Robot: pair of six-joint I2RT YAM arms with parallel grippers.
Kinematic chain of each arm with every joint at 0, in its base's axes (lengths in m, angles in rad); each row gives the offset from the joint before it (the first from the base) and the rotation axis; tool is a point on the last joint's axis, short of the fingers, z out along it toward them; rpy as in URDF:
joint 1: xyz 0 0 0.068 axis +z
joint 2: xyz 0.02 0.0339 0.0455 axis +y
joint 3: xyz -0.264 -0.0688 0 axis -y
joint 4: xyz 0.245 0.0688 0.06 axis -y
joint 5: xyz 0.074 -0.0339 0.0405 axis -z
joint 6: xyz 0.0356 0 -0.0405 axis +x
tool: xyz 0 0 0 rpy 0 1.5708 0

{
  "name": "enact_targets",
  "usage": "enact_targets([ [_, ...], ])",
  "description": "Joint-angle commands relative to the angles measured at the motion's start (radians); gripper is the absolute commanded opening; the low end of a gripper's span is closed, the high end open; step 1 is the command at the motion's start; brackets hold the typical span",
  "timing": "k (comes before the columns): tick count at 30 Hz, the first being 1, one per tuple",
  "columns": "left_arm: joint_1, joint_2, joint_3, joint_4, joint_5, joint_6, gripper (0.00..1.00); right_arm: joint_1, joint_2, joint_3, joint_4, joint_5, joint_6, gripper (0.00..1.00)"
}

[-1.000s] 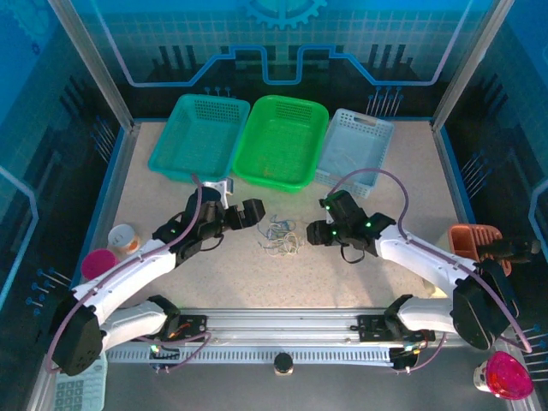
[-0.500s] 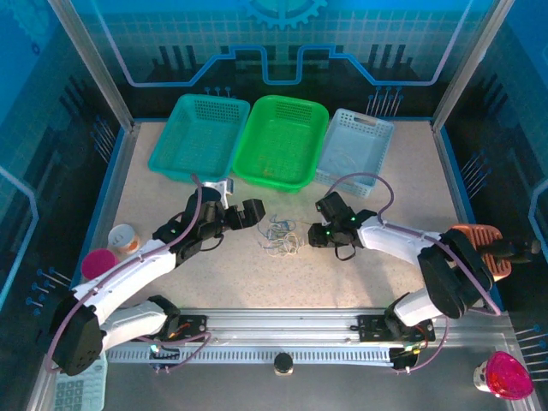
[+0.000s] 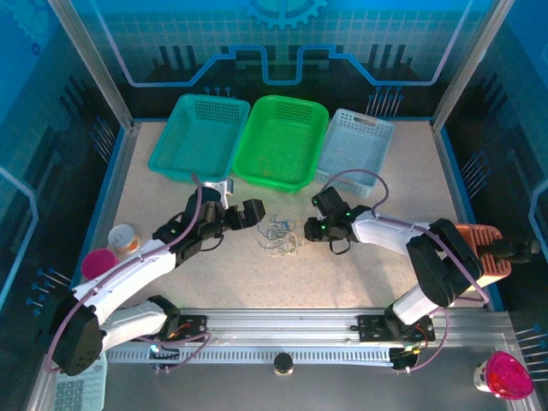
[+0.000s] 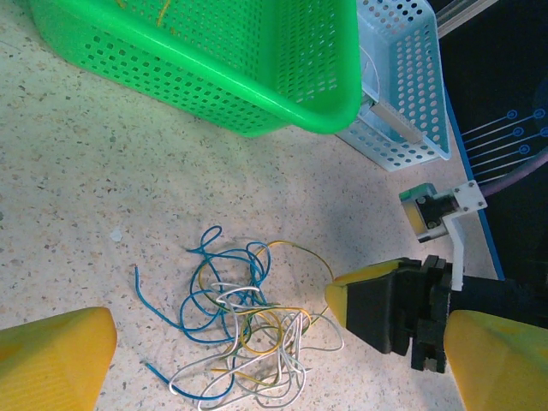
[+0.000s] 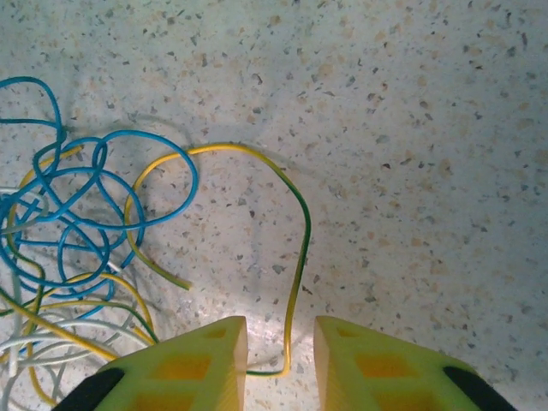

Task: Untangle the cables

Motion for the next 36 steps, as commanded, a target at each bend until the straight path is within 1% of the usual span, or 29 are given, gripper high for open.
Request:
enact_targets([
  [1,0.008,-0.01,0.016,-0.002,0.017,-0.016,0.99,-0.02,0.028,0.018,0.02,-0.017,0.006,0.24],
  [4,0.009,-0.009,0.028,-0.006,0.018,-0.013,0.99,-0.029,0.036,0.013,0.024,-0.021,0.0,0.16],
  [8,0.009,-0.009,0.043,-0.009,0.026,-0.014,0.99,-0.044,0.014,0.004,0.022,-0.031,-0.015,0.0],
  [13,0.009,-0.008,0.054,-0.008,0.038,-0.028,0.99,-0.067,-0.075,-0.003,-0.002,-0.032,-0.037,0.0],
  [20,0.01,0.006,0.065,0.003,0.075,-0.069,0.99,-0.068,-0.253,0.018,-0.076,-0.012,-0.057,0.0],
  [26,0.009,0.017,0.069,0.03,0.099,-0.117,0.99,-0.068,-0.396,0.031,-0.093,-0.023,-0.066,0.0],
  [31,0.009,0.033,0.079,0.047,0.127,-0.143,0.99,-0.067,-0.44,0.044,-0.06,-0.106,-0.052,0.0],
  [36,0.01,0.042,0.065,0.1,0.169,-0.193,0.99,-0.068,-0.448,0.048,-0.045,-0.117,-0.025,0.0],
])
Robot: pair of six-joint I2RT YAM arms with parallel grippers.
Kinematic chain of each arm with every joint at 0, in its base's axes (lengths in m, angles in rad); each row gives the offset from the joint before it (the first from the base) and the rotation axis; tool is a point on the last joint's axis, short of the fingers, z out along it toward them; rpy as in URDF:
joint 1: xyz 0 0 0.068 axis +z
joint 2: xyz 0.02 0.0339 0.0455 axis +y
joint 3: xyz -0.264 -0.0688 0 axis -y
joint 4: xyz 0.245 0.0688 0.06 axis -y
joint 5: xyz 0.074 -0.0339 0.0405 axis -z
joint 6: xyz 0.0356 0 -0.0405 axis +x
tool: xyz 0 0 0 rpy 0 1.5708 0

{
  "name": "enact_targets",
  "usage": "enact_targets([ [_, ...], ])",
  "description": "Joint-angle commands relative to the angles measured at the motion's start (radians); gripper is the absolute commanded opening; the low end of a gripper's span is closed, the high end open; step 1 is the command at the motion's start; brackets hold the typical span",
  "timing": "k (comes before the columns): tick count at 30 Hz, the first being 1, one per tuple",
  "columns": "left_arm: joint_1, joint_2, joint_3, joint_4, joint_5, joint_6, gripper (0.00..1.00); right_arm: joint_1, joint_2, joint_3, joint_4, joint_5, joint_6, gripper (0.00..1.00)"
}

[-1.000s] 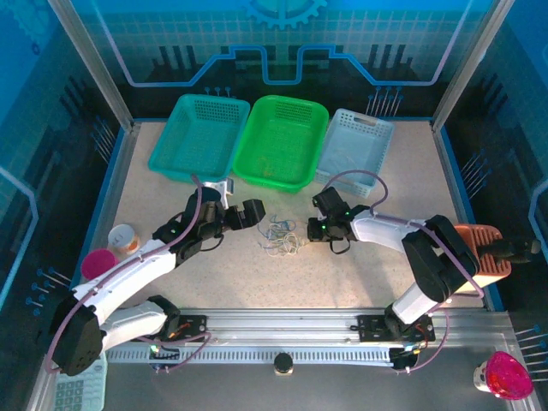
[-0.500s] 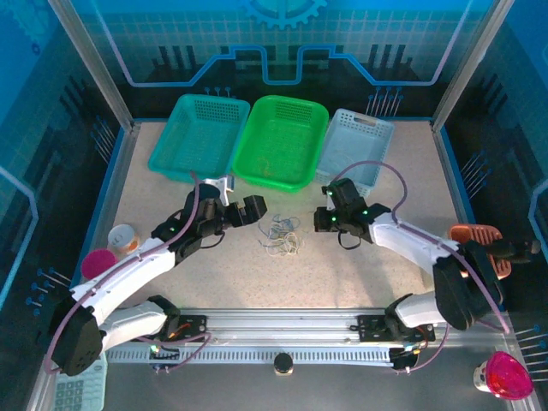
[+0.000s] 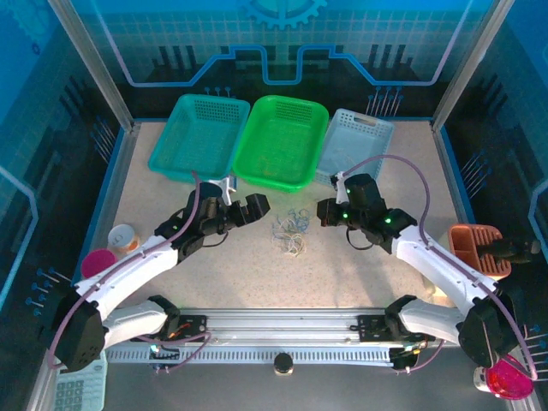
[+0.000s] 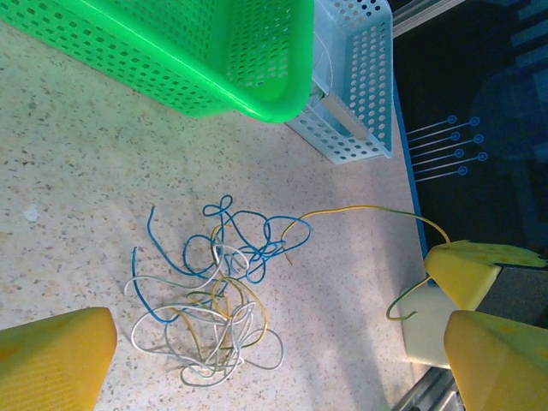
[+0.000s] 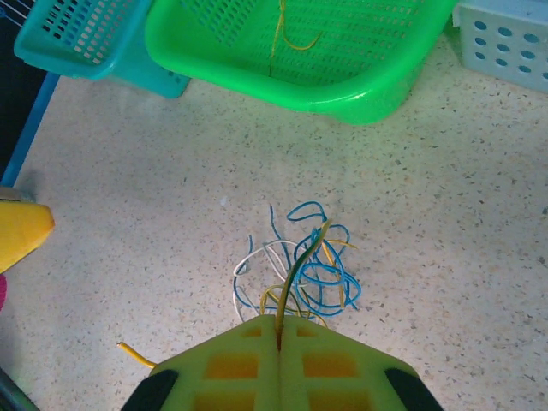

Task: Untangle the cables

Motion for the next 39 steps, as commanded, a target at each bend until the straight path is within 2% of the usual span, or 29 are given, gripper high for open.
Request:
enact_targets([
  [1,0.008,0.011,0.023,0.083,0.07,-0.061,0.99,-0.005,-0.009,0.03,0.018,-0.034,0.025,0.0],
  [7,-0.016,0.058,-0.011,0.242,0.137,-0.143,0.91,-0.005,0.026,0.017,0.066,-0.082,0.077,0.0],
  [15,-0.107,0.181,0.028,0.354,0.139,-0.145,0.78,-0.006,0.042,0.01,0.091,-0.091,0.109,0.0],
  [23,-0.14,0.292,0.046,0.455,0.128,-0.152,0.68,-0.005,0.044,0.007,0.097,-0.098,0.113,0.0],
  [39,-0.15,0.371,0.075,0.517,0.11,-0.143,0.43,-0.005,0.032,-0.001,0.101,-0.107,0.116,0.0],
])
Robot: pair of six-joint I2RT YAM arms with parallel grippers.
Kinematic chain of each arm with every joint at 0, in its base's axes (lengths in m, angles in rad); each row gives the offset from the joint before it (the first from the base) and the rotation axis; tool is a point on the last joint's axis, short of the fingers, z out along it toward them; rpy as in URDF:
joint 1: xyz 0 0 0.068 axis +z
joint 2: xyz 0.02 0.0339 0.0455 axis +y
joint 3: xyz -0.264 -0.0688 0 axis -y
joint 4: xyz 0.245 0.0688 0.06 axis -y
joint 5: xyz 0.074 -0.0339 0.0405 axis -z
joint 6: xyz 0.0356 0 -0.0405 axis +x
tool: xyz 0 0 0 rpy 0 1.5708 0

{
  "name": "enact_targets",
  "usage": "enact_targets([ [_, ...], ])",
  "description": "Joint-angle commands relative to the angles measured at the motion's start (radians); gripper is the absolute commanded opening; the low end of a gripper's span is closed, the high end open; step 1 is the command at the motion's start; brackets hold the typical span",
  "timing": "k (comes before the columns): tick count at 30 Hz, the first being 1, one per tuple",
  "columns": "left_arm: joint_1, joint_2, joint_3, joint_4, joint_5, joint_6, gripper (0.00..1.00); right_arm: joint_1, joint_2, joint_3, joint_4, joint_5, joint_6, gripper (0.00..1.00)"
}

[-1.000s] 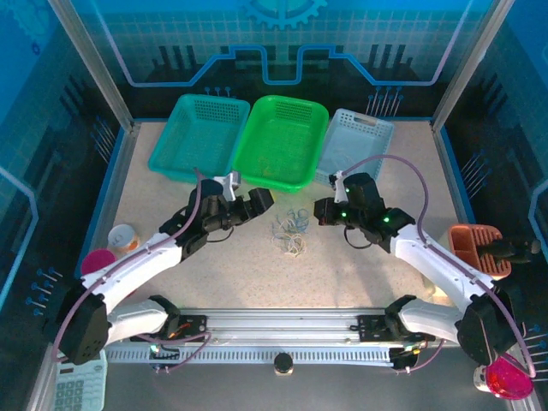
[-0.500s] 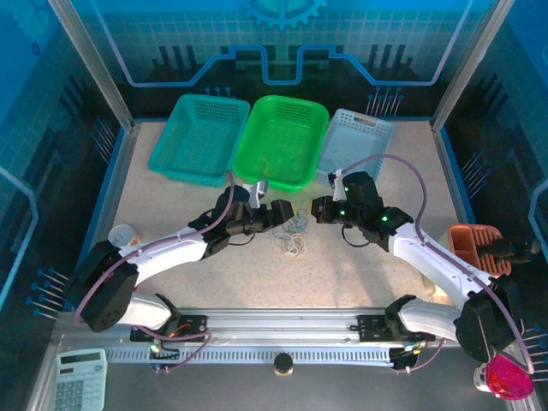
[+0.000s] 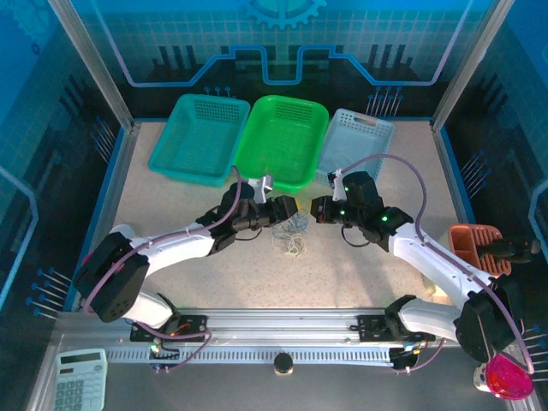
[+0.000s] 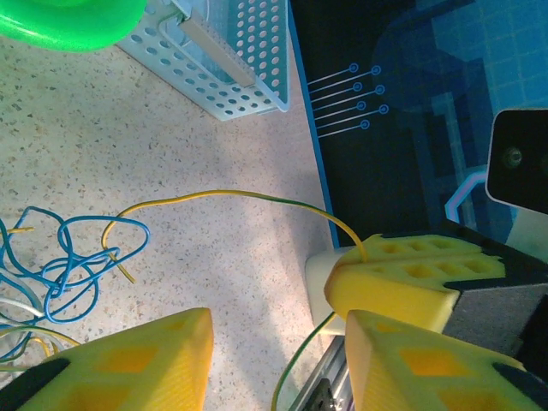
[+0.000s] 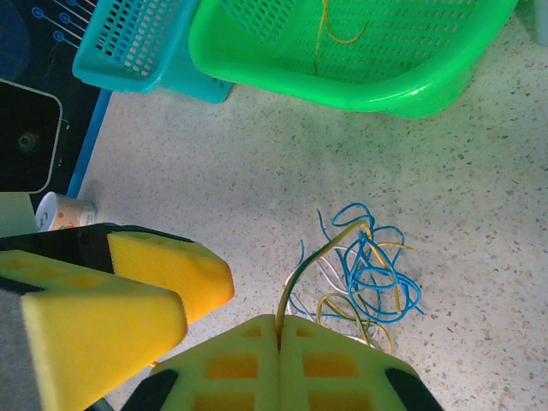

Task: Untangle the cables

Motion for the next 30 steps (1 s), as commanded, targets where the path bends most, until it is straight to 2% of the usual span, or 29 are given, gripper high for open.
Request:
enact_targets([
  [1,-0.006,0.019,0.029,0.046,-0.008,0.012,0.4,-0.005,-0.005,-0.001,0.022,-0.015,0.011,0.0],
  [5,-0.009,0.025,0.032,0.059,-0.007,0.012,0.25,-0.007,-0.007,-0.003,0.022,-0.015,0.013,0.0],
  [9,-0.008,0.011,0.037,0.06,-0.002,0.019,0.0,-0.008,-0.01,-0.009,0.024,-0.017,0.013,0.0],
  [11,-0.007,-0.008,0.047,0.043,-0.001,0.035,0.0,-0.011,-0.017,-0.015,0.026,-0.018,0.01,0.0],
  [12,-0.007,-0.019,0.055,0.03,0.0,0.045,0.0,-0.015,-0.021,-0.018,0.023,-0.018,0.008,0.06],
  [15,-0.008,-0.056,0.093,-0.035,0.008,0.07,0.0,-0.032,-0.055,-0.041,0.022,-0.012,0.001,0.35],
  [17,-0.007,-0.077,0.129,-0.092,0.014,0.088,0.0,-0.047,-0.087,-0.062,0.015,-0.005,-0.007,0.45],
  [24,-0.007,-0.106,0.236,-0.232,0.041,0.106,0.0,-0.08,-0.177,-0.141,0.012,0.009,-0.048,0.55],
  [30,-0.009,-0.101,0.302,-0.269,0.067,0.08,0.0,-0.078,-0.183,-0.218,0.131,-0.022,-0.092,0.6],
])
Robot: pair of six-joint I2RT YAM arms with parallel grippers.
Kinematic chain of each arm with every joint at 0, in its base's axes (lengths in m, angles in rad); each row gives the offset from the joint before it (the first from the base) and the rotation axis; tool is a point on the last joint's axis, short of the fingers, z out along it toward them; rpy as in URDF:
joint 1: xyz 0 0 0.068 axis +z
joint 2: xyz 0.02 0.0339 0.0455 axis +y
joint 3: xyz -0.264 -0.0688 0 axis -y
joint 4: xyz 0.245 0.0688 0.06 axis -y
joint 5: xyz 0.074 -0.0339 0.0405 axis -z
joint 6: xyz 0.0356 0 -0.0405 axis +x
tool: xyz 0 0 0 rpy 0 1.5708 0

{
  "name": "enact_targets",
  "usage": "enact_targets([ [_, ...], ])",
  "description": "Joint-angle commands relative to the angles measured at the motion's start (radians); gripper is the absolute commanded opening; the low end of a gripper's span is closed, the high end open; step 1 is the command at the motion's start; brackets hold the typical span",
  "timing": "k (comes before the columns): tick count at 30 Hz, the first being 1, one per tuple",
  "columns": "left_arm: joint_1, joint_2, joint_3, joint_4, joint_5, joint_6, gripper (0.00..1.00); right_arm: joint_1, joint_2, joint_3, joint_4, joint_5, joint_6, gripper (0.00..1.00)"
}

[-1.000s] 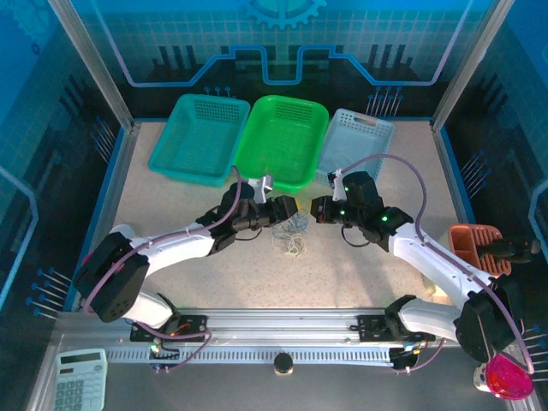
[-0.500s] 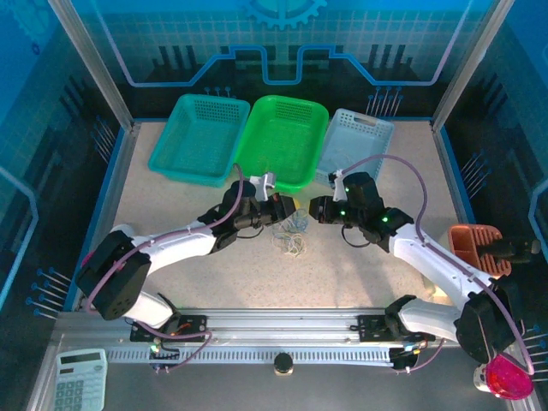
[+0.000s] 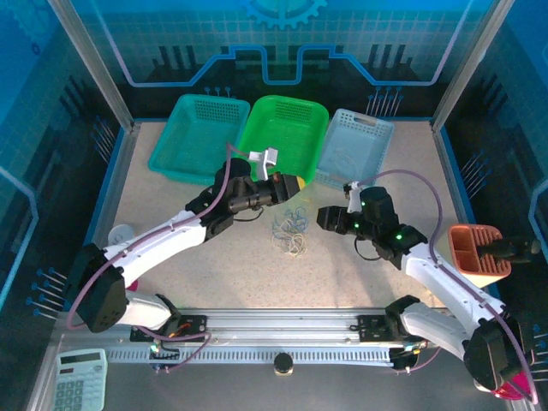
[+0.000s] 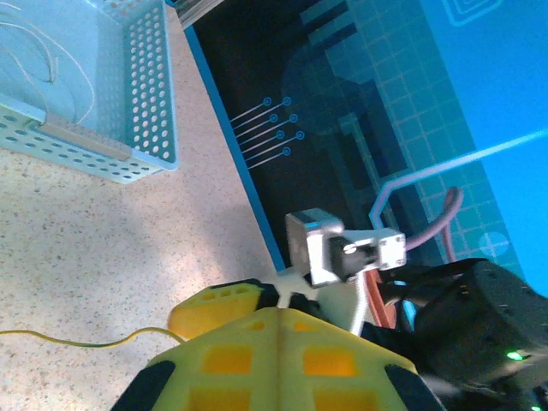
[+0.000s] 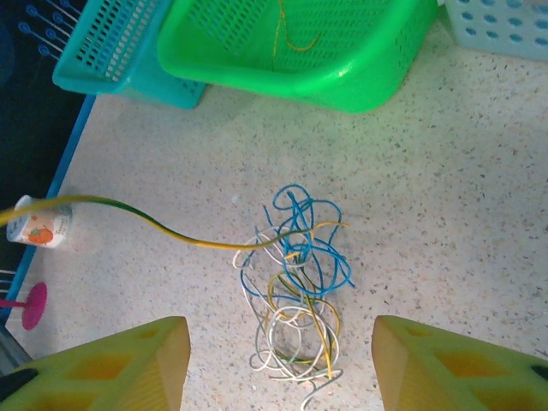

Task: Untangle the cables

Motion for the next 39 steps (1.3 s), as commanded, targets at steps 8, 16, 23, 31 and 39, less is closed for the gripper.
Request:
enact_targets([
  [8,-0.01,-0.019,0.067,-0.043,0.054,-0.038,0.0,0.029,0.097,-0.055,0.311,-0.02,-0.05,0.61],
  [16,-0.018,-0.046,0.089,-0.036,0.059,-0.08,0.0,0.076,0.287,-0.032,0.518,0.066,-0.028,0.58],
  [23,-0.023,-0.08,0.154,-0.038,0.071,-0.134,0.0,0.11,0.423,-0.057,0.656,0.181,0.011,0.39],
  [31,-0.023,-0.093,0.284,-0.071,0.095,-0.143,0.0,0.169,0.499,-0.071,0.684,0.211,0.018,0.33],
  [39,-0.008,-0.085,0.476,-0.267,0.056,0.047,0.0,0.184,0.424,-0.122,0.62,0.229,0.04,0.49],
])
